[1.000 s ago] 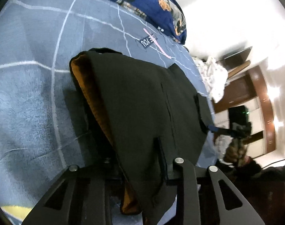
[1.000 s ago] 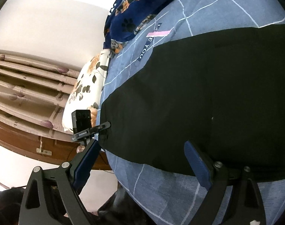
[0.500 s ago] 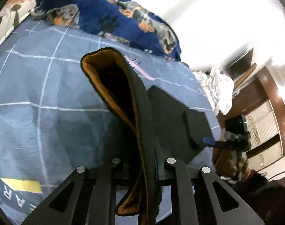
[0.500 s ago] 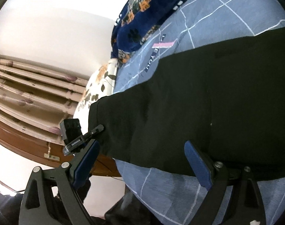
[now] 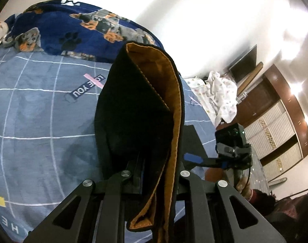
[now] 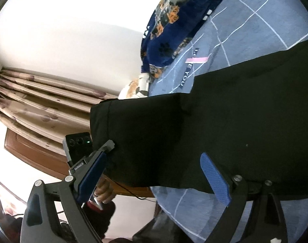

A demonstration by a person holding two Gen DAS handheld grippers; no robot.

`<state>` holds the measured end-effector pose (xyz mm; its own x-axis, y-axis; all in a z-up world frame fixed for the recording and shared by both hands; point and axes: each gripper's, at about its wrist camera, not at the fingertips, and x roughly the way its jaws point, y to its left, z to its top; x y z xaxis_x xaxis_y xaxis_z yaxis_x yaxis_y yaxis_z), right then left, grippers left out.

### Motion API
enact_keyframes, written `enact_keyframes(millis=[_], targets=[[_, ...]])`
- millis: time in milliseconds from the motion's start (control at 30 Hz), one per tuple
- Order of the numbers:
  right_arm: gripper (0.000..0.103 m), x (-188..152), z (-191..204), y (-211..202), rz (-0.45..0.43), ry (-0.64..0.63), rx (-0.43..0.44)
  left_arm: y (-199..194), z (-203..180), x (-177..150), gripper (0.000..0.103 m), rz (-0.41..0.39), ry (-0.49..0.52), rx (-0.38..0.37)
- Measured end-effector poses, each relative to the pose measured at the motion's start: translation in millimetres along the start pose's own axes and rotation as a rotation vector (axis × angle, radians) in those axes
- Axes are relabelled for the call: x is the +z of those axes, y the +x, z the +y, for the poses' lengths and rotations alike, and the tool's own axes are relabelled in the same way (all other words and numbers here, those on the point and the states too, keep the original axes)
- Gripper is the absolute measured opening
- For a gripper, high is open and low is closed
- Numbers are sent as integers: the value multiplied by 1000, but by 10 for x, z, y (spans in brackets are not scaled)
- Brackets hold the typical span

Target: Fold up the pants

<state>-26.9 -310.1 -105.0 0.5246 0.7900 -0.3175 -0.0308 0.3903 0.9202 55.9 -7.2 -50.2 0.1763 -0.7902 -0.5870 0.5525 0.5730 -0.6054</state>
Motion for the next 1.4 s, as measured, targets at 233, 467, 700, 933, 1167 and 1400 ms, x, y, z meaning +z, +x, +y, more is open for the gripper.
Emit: enact_keyframes(millis=[233,467,700,933,1167,1400], targets=[[95,50,-22,-33,-19,23,75,209,-264,41,16,-17,9,60],[96,74,-108,-135,-45,51,95,391,-476,20,16,-26,51,149],[96,98,-136,-283,-73,56,92,534,-669,-19,16,-18,110,212],[98,115,-241,-438,-112,97,118,640,-807,-32,16,-13,144,237],[98,143,-298,-461,-129,121,138,736,-946,-72,16,0,176,257],[98,180,-379,-575,-162,139,136,802,-1046,-64,16,7,185,254]])
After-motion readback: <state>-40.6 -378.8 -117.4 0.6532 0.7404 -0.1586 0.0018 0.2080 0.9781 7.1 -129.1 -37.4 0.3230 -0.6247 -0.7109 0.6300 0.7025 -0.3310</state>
